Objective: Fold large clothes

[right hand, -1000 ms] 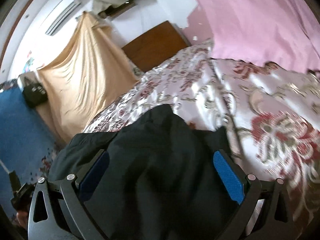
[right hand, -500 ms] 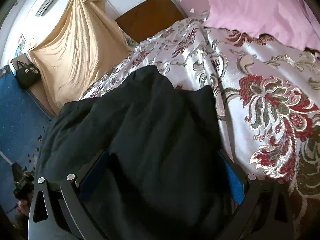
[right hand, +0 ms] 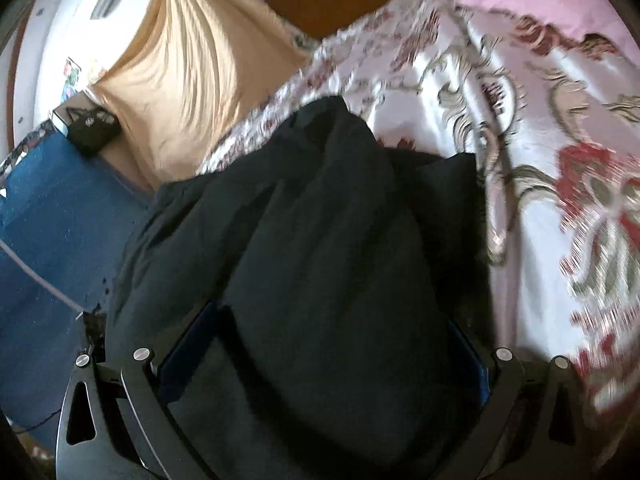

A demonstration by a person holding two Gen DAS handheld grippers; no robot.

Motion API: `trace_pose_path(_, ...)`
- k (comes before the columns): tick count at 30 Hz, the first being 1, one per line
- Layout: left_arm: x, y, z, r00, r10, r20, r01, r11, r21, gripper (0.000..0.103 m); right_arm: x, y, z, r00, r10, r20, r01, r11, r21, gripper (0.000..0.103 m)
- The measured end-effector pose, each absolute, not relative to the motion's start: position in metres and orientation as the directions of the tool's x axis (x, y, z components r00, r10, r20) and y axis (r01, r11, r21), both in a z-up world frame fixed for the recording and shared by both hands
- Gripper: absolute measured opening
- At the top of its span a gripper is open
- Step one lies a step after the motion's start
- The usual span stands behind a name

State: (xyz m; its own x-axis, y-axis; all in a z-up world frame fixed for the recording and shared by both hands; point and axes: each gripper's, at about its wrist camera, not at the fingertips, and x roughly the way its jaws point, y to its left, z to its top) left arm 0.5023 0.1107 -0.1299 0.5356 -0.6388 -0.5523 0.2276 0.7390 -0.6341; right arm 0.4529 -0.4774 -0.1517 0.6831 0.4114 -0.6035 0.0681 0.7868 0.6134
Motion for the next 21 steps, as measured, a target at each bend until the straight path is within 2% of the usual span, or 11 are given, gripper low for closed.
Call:
trace_pose_path(4, 0.503, 0.114, -0.132, 0.521, -0.657, -0.545, 0.231, 0.723, -0.651, 0.103, 0.459, -0.485, -0.159, 0.675, 0.456, -0.58, 0.073, 0.741, 0.668, 0.102)
trace_pose_path(8, 0.503, 0.113, -0.131, 0.511, -0.653, -0.559, 0.226, 0.73, -0.645, 0.103, 0.45, -0.483, -0.163, 0.728, 0.435, -0.53, 0.042, 0.743, 0.668, 0.102)
trace_pose_path(21, 0.503, 0.11, -0.133, 0.498, -0.645, -0.58, 0.22, 0.741, -0.634, 0.103, 0.448, -0.478, -0.162, 0.713, 0.436, -0.55, 0.033, 0.762, 0.647, 0.102)
